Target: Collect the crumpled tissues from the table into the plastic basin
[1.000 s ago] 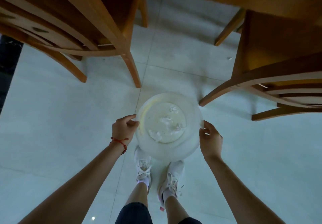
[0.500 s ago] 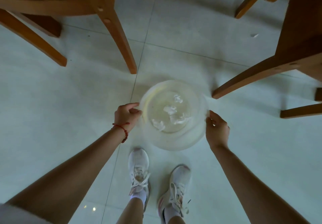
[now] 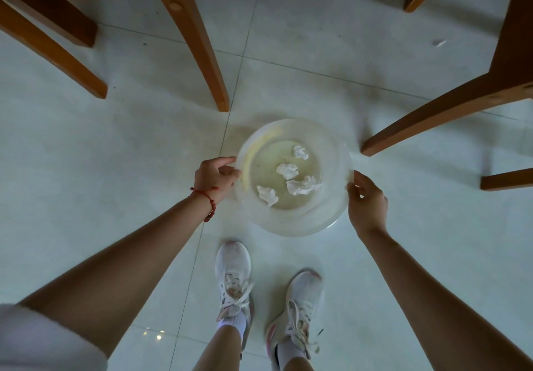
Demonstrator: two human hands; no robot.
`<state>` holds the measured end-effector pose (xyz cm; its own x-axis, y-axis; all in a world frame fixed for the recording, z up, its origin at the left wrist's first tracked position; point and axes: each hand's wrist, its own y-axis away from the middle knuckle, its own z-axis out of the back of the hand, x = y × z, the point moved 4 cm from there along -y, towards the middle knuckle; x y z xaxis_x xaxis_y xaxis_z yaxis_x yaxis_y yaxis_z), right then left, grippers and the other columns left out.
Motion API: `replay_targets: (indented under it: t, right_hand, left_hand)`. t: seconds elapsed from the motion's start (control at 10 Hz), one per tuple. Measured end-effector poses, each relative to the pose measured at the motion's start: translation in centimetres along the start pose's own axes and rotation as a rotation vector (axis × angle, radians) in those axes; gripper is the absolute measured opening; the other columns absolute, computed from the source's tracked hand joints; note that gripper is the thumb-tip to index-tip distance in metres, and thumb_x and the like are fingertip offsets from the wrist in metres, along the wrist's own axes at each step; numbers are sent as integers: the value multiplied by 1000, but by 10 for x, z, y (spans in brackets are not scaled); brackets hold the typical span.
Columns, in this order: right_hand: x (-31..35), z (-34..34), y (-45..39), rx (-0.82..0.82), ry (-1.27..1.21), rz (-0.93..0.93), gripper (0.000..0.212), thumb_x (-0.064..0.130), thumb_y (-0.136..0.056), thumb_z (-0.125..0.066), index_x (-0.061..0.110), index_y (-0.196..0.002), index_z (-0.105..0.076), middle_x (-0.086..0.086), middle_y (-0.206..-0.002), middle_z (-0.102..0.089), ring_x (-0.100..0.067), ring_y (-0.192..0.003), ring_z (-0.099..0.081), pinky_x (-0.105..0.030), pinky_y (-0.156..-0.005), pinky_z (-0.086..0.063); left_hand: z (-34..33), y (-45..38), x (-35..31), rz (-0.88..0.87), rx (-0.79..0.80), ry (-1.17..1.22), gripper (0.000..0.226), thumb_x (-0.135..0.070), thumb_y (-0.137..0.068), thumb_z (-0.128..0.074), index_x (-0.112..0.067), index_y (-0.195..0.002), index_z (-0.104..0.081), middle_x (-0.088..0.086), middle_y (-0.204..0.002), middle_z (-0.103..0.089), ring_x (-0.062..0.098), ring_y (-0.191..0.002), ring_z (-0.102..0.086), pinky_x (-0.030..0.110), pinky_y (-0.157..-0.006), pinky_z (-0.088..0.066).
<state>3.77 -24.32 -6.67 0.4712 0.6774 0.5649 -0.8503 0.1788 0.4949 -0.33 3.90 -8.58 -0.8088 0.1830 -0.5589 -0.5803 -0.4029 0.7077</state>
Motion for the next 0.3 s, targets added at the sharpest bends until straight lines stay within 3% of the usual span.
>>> replay_targets:
  t: [0.1, 0.2, 0.3]
  right_hand:
    - [-4, 2, 7, 64, 41, -35, 34, 15, -92, -47, 11, -125, -52, -11, -122, -63, -25, -109, -58, -17, -77, -34]
    - [-1, 8, 21, 147, 121, -63, 40, 18, -91, -50, 10, -130, -46, -13, -128, -58, -27, -112, -57, -27, -88, -41]
    - [12, 22, 42, 183, 186, -64, 43, 21, -91, -50, 9, -132, -43, -15, -132, -54, -30, -116, -54, -37, -96, -42]
  left_hand:
    - [2, 11, -1, -3, -9, -80, 42, -16, -78, -65, -12, -119, -59, 12, -112, -66, 25, -107, -61, 39, -98, -47]
    - [8, 34, -15, -50, 16, -239, 40, -15, -82, -59, -10, -121, -57, 14, -123, -62, 26, -112, -58, 29, -99, -39]
    - [14, 62, -23, -139, 89, -368, 39, -15, -85, -57, -7, -123, -54, 17, -125, -60, 29, -110, -59, 30, -96, -40]
